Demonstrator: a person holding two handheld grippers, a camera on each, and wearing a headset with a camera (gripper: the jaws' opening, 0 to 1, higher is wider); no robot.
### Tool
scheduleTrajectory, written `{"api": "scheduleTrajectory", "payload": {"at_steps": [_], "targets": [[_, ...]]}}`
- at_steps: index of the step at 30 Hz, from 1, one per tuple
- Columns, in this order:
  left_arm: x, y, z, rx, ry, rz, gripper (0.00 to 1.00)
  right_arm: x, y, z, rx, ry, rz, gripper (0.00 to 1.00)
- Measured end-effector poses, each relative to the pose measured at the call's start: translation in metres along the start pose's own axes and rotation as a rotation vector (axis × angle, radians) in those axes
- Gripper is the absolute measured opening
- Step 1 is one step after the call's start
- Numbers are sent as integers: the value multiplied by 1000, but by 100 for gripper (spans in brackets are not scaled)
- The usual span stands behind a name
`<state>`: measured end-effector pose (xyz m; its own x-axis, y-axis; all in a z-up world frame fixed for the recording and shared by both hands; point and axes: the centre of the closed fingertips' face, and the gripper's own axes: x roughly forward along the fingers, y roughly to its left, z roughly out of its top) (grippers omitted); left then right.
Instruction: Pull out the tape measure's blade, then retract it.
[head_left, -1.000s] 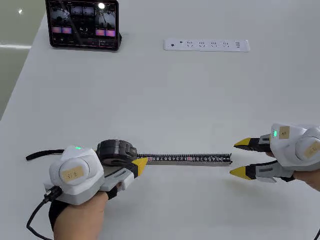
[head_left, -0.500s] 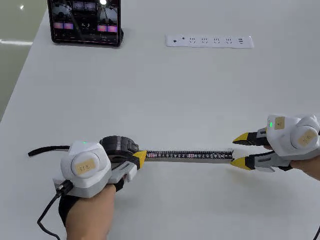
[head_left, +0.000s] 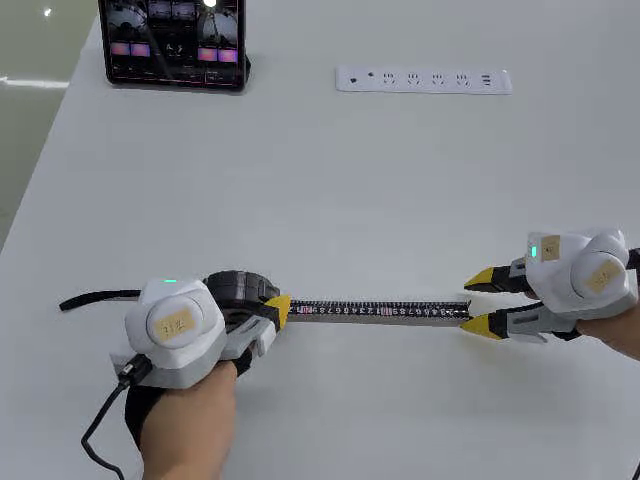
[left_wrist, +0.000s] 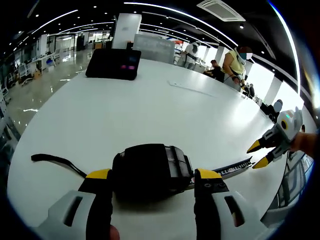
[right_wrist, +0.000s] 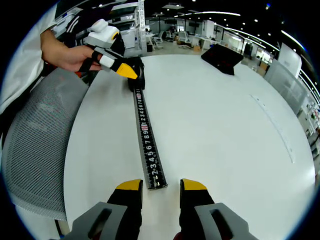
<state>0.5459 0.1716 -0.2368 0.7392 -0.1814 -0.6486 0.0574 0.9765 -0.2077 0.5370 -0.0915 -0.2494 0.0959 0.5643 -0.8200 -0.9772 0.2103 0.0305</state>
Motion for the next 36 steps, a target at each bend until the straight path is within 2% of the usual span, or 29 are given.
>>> {"api": "scheduleTrajectory", "payload": {"at_steps": [7,22,36], "targets": [[1,1,1,-25,-3,0,61,3,2,0,-5,6,14,24],[2,2,0,-24,3,-10,61,6,1,-5,-21,24,34,17],[2,2,0,-29,3,-11,61,10,3,-7,-69,52,46,12]]}}
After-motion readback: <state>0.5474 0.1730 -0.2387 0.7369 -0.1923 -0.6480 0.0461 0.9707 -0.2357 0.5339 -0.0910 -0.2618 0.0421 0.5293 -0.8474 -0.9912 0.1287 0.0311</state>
